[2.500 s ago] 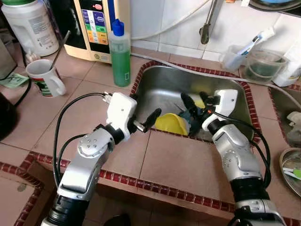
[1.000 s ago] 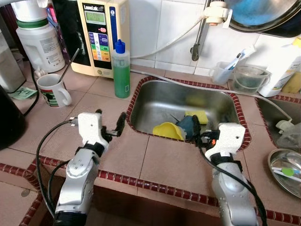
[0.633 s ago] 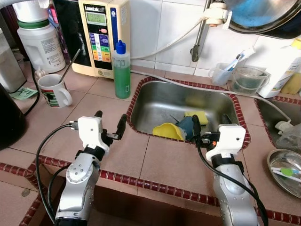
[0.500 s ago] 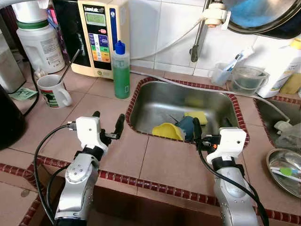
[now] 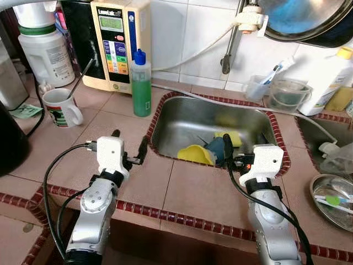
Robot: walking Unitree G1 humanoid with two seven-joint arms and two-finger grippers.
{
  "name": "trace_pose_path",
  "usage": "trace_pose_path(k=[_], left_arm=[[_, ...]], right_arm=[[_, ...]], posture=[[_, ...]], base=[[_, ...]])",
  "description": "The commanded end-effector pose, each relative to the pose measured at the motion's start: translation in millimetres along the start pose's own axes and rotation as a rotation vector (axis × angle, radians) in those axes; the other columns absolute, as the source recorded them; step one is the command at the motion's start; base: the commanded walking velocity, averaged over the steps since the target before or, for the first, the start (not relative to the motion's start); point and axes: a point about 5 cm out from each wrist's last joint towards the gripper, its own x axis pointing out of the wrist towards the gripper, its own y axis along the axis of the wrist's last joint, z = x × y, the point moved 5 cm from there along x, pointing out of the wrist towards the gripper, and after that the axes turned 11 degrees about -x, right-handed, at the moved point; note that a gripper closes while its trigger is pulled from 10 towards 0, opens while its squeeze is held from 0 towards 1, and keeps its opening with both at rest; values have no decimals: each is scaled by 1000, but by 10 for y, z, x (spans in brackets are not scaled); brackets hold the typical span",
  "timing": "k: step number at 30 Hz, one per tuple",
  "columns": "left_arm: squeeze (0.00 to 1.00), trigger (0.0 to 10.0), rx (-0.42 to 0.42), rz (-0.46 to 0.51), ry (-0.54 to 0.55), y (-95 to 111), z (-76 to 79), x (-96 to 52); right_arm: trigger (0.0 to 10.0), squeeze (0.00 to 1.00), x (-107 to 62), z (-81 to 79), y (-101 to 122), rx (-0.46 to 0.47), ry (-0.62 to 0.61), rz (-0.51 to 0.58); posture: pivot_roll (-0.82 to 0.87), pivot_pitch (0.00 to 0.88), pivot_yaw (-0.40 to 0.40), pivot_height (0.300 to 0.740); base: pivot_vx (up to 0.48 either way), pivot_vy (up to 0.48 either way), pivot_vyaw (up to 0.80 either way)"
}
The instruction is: Kitchen organization
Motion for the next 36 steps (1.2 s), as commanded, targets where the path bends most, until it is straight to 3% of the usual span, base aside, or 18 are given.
trace_pose_path(k=[1,6,12,36], left_arm=[[0,10000,-9,7,-20,9,32,-2],[0,10000,36,4,-48,6,69,-4],[0,10000,16,12,-61,22,94,-4],[0,10000,16,26,-76,40,165,17]], right_arm=[[10000,0,-9,64,-22,-12,-15,0],[10000,0,-27,75,-39,-16,-17,-3],[10000,0,-41,71,-50,-16,-14,-5],[10000,0,-13,47,-47,-37,35,3]], posture=[[26,0,-30,740],[17,0,-18,740],[17,0,-20,740],[28,0,-55,740]], base=[[0,0,0],[0,0,0],[0,-41,0],[0,-465,0]])
